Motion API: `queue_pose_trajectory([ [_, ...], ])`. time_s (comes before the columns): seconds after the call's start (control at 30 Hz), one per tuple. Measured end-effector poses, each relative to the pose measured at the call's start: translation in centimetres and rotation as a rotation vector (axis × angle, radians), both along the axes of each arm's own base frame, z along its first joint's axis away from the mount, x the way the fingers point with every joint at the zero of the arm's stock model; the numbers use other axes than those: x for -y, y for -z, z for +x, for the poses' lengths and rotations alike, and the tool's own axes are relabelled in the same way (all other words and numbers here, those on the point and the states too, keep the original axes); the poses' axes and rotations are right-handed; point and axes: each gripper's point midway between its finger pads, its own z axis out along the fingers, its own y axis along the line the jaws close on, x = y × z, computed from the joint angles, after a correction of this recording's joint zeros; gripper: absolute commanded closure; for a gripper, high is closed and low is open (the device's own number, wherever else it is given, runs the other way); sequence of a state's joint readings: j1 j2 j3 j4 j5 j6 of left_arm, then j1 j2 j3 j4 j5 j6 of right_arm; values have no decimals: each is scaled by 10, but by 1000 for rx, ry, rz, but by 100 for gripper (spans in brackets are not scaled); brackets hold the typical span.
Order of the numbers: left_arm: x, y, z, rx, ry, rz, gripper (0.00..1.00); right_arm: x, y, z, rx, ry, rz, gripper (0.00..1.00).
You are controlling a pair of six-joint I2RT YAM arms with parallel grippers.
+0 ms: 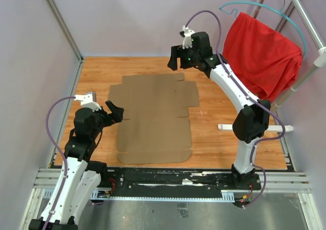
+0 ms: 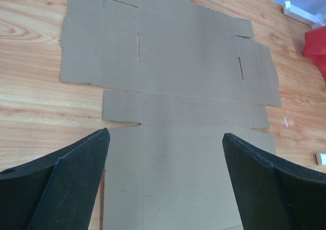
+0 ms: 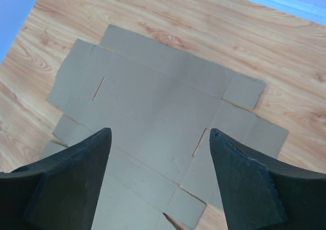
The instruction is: Fold the paper box
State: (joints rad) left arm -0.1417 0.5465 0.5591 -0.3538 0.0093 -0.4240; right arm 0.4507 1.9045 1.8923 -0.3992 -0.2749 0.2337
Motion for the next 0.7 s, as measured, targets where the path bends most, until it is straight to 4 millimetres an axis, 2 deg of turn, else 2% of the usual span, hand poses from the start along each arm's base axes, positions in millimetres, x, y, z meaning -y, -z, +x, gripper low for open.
queue_pose_trajectory([
  [0.27,0,0,0,0,-2,0,1,14,-5,24,9,46,-6,4],
  [0.43,0,1,0,-4,-2,1,1,20,-4,42,21,66,-7,4],
  [0.53,0,2,1,-8,-2,1,1,23,6,53,8,83,-17,12],
  [0.57,0,2,1,-8,-2,1,1,25,9,57,5,90,-20,20],
  [0.63,0,2,1,-8,-2,1,1,27,16,69,2,106,-25,43],
  [0.67,0,2,1,-8,-2,1,1,30,20,76,-5,119,-24,51],
  [0.7,0,2,1,-8,-3,1,1,32,24,81,-8,124,-27,52],
])
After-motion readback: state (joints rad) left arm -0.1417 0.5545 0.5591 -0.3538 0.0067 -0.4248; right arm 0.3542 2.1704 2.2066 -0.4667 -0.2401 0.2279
